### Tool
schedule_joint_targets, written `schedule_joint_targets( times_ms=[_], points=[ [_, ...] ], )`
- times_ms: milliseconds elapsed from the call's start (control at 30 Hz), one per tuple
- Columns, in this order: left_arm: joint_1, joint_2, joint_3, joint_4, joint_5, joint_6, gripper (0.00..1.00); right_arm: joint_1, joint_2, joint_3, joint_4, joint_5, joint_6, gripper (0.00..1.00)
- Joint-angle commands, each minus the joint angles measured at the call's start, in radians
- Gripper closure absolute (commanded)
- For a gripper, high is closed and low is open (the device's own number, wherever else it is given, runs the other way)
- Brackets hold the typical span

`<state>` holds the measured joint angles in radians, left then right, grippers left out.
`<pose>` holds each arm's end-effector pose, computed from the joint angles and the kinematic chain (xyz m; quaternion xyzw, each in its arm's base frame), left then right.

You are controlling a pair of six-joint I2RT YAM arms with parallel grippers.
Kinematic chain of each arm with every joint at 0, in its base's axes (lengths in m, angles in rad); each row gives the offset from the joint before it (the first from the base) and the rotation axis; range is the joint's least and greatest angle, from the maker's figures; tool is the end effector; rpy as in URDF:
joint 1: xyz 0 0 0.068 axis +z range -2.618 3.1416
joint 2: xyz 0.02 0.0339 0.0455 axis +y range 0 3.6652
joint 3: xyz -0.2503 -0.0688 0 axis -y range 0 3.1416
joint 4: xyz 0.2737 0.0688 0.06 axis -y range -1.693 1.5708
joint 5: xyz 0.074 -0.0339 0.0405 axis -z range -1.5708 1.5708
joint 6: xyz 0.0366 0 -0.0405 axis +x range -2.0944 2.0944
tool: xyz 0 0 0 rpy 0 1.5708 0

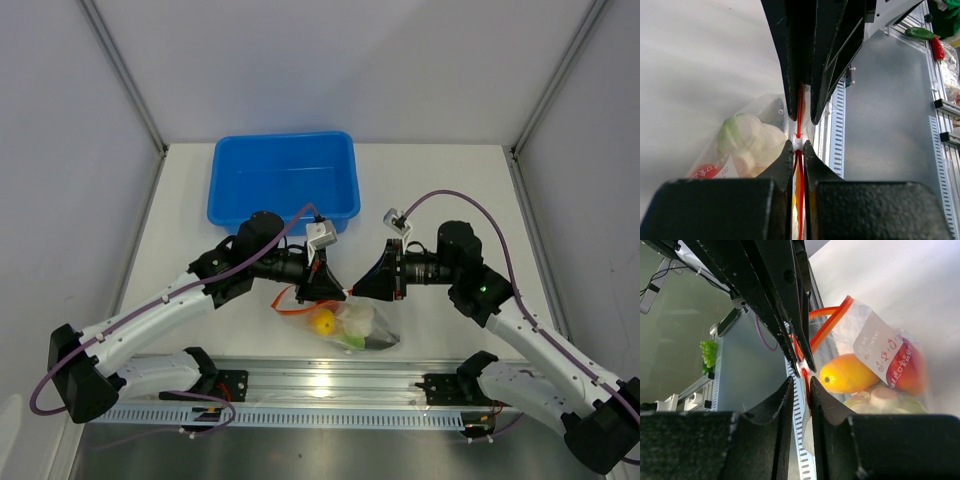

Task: Place the food in the zip-top bag and seal the zipper
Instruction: Zip the zipper food storage bag at the center of the board.

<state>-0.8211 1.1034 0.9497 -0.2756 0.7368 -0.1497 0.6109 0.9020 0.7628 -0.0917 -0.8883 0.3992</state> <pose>0.1720 -0.2208 0.3123 0.4423 0.6771 -0.5032 0.3044 0.1792 0.1602 0.3091 -0.3401 0.6757 0.5661 0.3277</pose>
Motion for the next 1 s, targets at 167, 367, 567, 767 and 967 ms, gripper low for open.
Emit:
schedule_joint_targets(
  times_ms=[167,367,567,767,967],
  points=[
    [0.010,-0.014,0.008,0.003,0.015,0.012,0.99,-0.003,0.011,-0.010,0.023,-0.031,-0.023,0.77],
    [0.010,-0.013,0.003,0.007,0.016,0.010,1.00,-0.005,0.011,-0.017,0.023,-0.023,-0.025,0.97],
    [0.011,-0.011,0.001,0.006,0.013,0.010,1.00,-0.007,0.006,-0.017,0.029,0.018,-0.013,1.00],
    [0.017,-0.028,-0.003,-0.023,-0.039,0.001,0.99,-0.011,-0.037,-0.023,-0.003,0.146,-0.014,1.00],
    [0.027,-0.065,-0.032,-0.031,-0.069,-0.008,0.99,-0.042,-0.071,-0.034,-0.029,0.181,0.004,1.00]
  ],
)
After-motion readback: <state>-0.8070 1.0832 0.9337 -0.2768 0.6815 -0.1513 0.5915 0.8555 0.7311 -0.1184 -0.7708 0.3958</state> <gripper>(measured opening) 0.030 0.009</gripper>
